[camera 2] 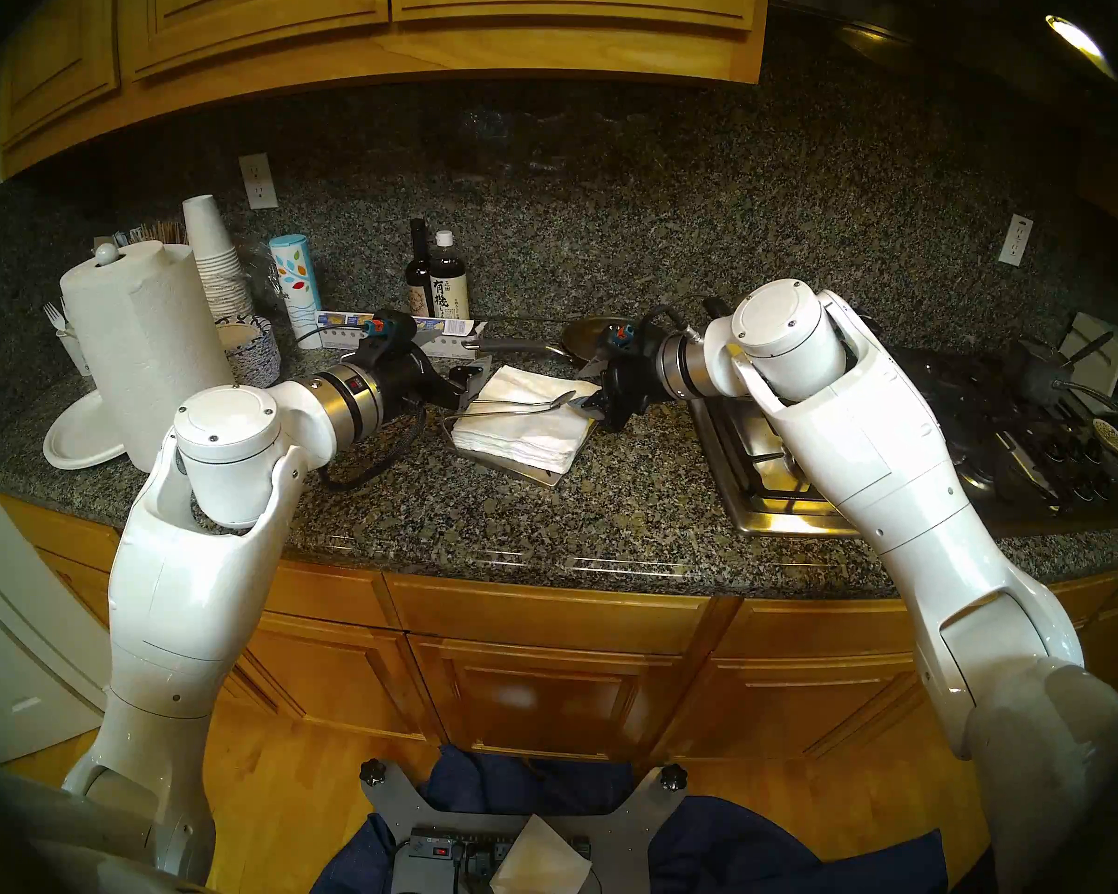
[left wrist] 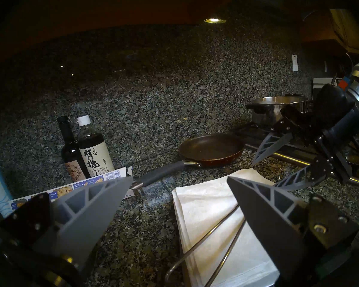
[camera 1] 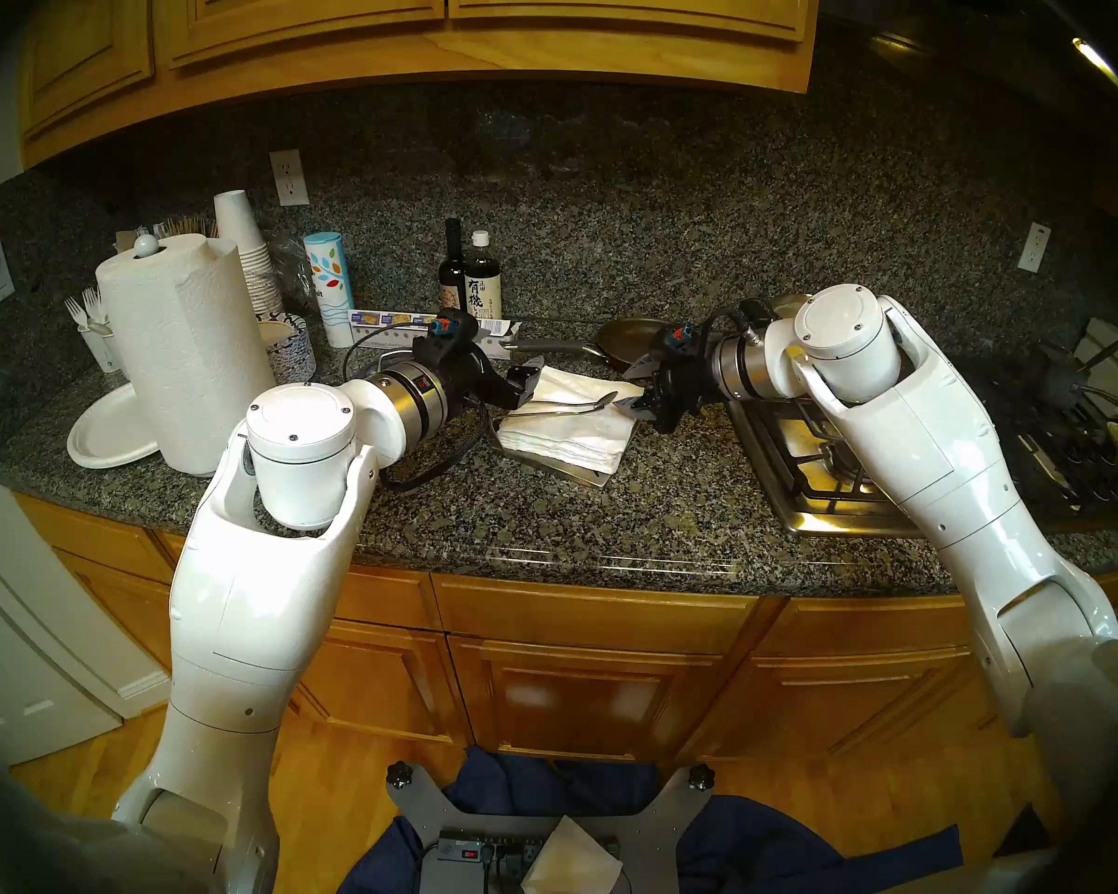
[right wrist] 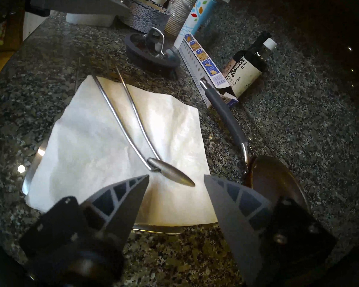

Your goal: Take napkin out of napkin holder

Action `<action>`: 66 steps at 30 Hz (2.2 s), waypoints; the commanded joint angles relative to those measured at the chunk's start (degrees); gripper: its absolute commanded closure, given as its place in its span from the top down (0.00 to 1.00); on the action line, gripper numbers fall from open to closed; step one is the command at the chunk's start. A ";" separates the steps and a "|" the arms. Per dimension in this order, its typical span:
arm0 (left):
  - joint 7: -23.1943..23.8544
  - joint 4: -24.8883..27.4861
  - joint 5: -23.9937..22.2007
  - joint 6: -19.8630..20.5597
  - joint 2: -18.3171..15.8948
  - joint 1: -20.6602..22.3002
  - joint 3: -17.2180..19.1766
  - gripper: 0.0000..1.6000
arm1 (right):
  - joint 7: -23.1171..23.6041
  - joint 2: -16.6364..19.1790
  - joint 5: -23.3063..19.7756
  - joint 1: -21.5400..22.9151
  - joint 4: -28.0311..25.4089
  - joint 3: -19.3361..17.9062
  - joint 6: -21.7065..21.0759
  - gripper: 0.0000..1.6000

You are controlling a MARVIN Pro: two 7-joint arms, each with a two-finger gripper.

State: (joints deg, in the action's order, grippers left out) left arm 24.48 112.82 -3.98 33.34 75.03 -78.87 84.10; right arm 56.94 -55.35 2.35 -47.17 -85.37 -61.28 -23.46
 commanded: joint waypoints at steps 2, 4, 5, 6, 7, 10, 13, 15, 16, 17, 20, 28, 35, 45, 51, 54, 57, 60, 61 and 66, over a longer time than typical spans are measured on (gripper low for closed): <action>-0.12 1.48 0.01 -0.83 0.17 1.96 0.34 1.00 | 2.42 -1.88 0.07 6.74 3.03 -0.34 0.95 0.62; -0.13 1.48 0.01 -0.82 0.17 1.95 0.34 1.00 | 3.66 -2.52 -0.05 7.55 4.49 -0.44 1.17 0.60; -0.13 1.48 0.01 -0.82 0.17 1.95 0.34 1.00 | 4.35 -2.94 -0.57 7.76 5.28 -0.79 1.17 0.59; -0.13 1.48 0.01 -0.82 0.17 1.95 0.34 1.00 | 4.95 -3.30 -0.79 8.21 6.21 -0.85 1.22 0.60; -0.14 1.48 0.01 -0.81 0.17 1.95 0.34 1.00 | 5.62 -3.38 -0.72 9.10 7.26 -0.30 1.49 0.62; -0.15 1.48 0.01 -0.82 0.18 1.95 0.33 1.00 | 7.19 -4.15 -0.78 10.15 9.49 -0.38 2.13 0.64; -0.15 1.48 0.01 -0.82 0.18 1.95 0.33 1.00 | 7.93 -4.60 -0.67 10.80 10.73 -0.23 2.57 0.64; -0.16 1.48 0.01 -0.83 0.18 1.96 0.33 1.00 | 8.37 -5.40 -0.06 10.42 11.31 -0.84 3.02 0.66; -0.16 1.48 0.01 -0.83 0.18 1.96 0.33 1.00 | 8.97 -5.48 -0.44 12.00 12.91 0.68 3.29 0.68; -0.16 1.48 0.01 -0.84 0.18 1.96 0.33 1.00 | 9.07 -5.85 -0.17 11.86 13.20 0.46 3.47 0.71; -0.17 1.48 0.00 -0.85 0.18 1.96 0.33 1.00 | 10.00 -6.81 0.09 13.10 15.49 1.48 4.14 0.71; -0.19 1.48 0.00 -0.83 0.18 1.96 0.32 1.00 | 10.93 -8.99 1.12 15.63 20.02 3.00 5.75 0.72; -0.19 1.48 -0.01 -0.84 0.17 1.96 0.32 1.00 | 12.41 -10.06 1.93 17.05 22.49 3.55 6.64 0.58; -0.20 1.48 -0.01 -0.88 0.17 1.98 0.32 1.00 | 15.03 -10.68 2.10 17.73 24.70 3.25 7.51 0.45; -0.20 1.48 -0.01 -0.88 0.17 1.98 0.32 1.00 | 16.62 -10.27 1.93 17.95 24.05 3.08 7.55 0.39; -0.20 1.48 -0.01 -0.88 0.17 1.98 0.31 1.00 | 16.32 -10.42 2.07 18.13 24.15 2.84 7.22 0.47; -0.20 1.48 -0.01 -0.88 0.16 1.98 0.31 1.00 | 15.96 -10.80 2.37 18.74 25.48 2.74 7.32 0.52; -0.21 1.48 -0.02 -0.89 0.16 1.98 0.31 1.00 | 15.80 -11.08 2.52 19.25 26.69 2.72 7.56 0.69; -0.21 1.48 -0.02 -0.89 0.16 1.98 0.31 1.00 | 15.76 -11.14 2.60 19.44 27.00 2.77 7.54 0.69; -0.21 1.48 -0.02 -0.89 0.16 1.98 0.31 1.00 | 15.44 -11.55 3.06 20.38 28.99 3.14 7.55 0.69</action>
State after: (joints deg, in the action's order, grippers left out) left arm 24.29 112.79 -4.01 33.33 75.11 -78.83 84.13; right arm 73.28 -66.38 4.84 -30.86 -57.68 -57.27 -15.71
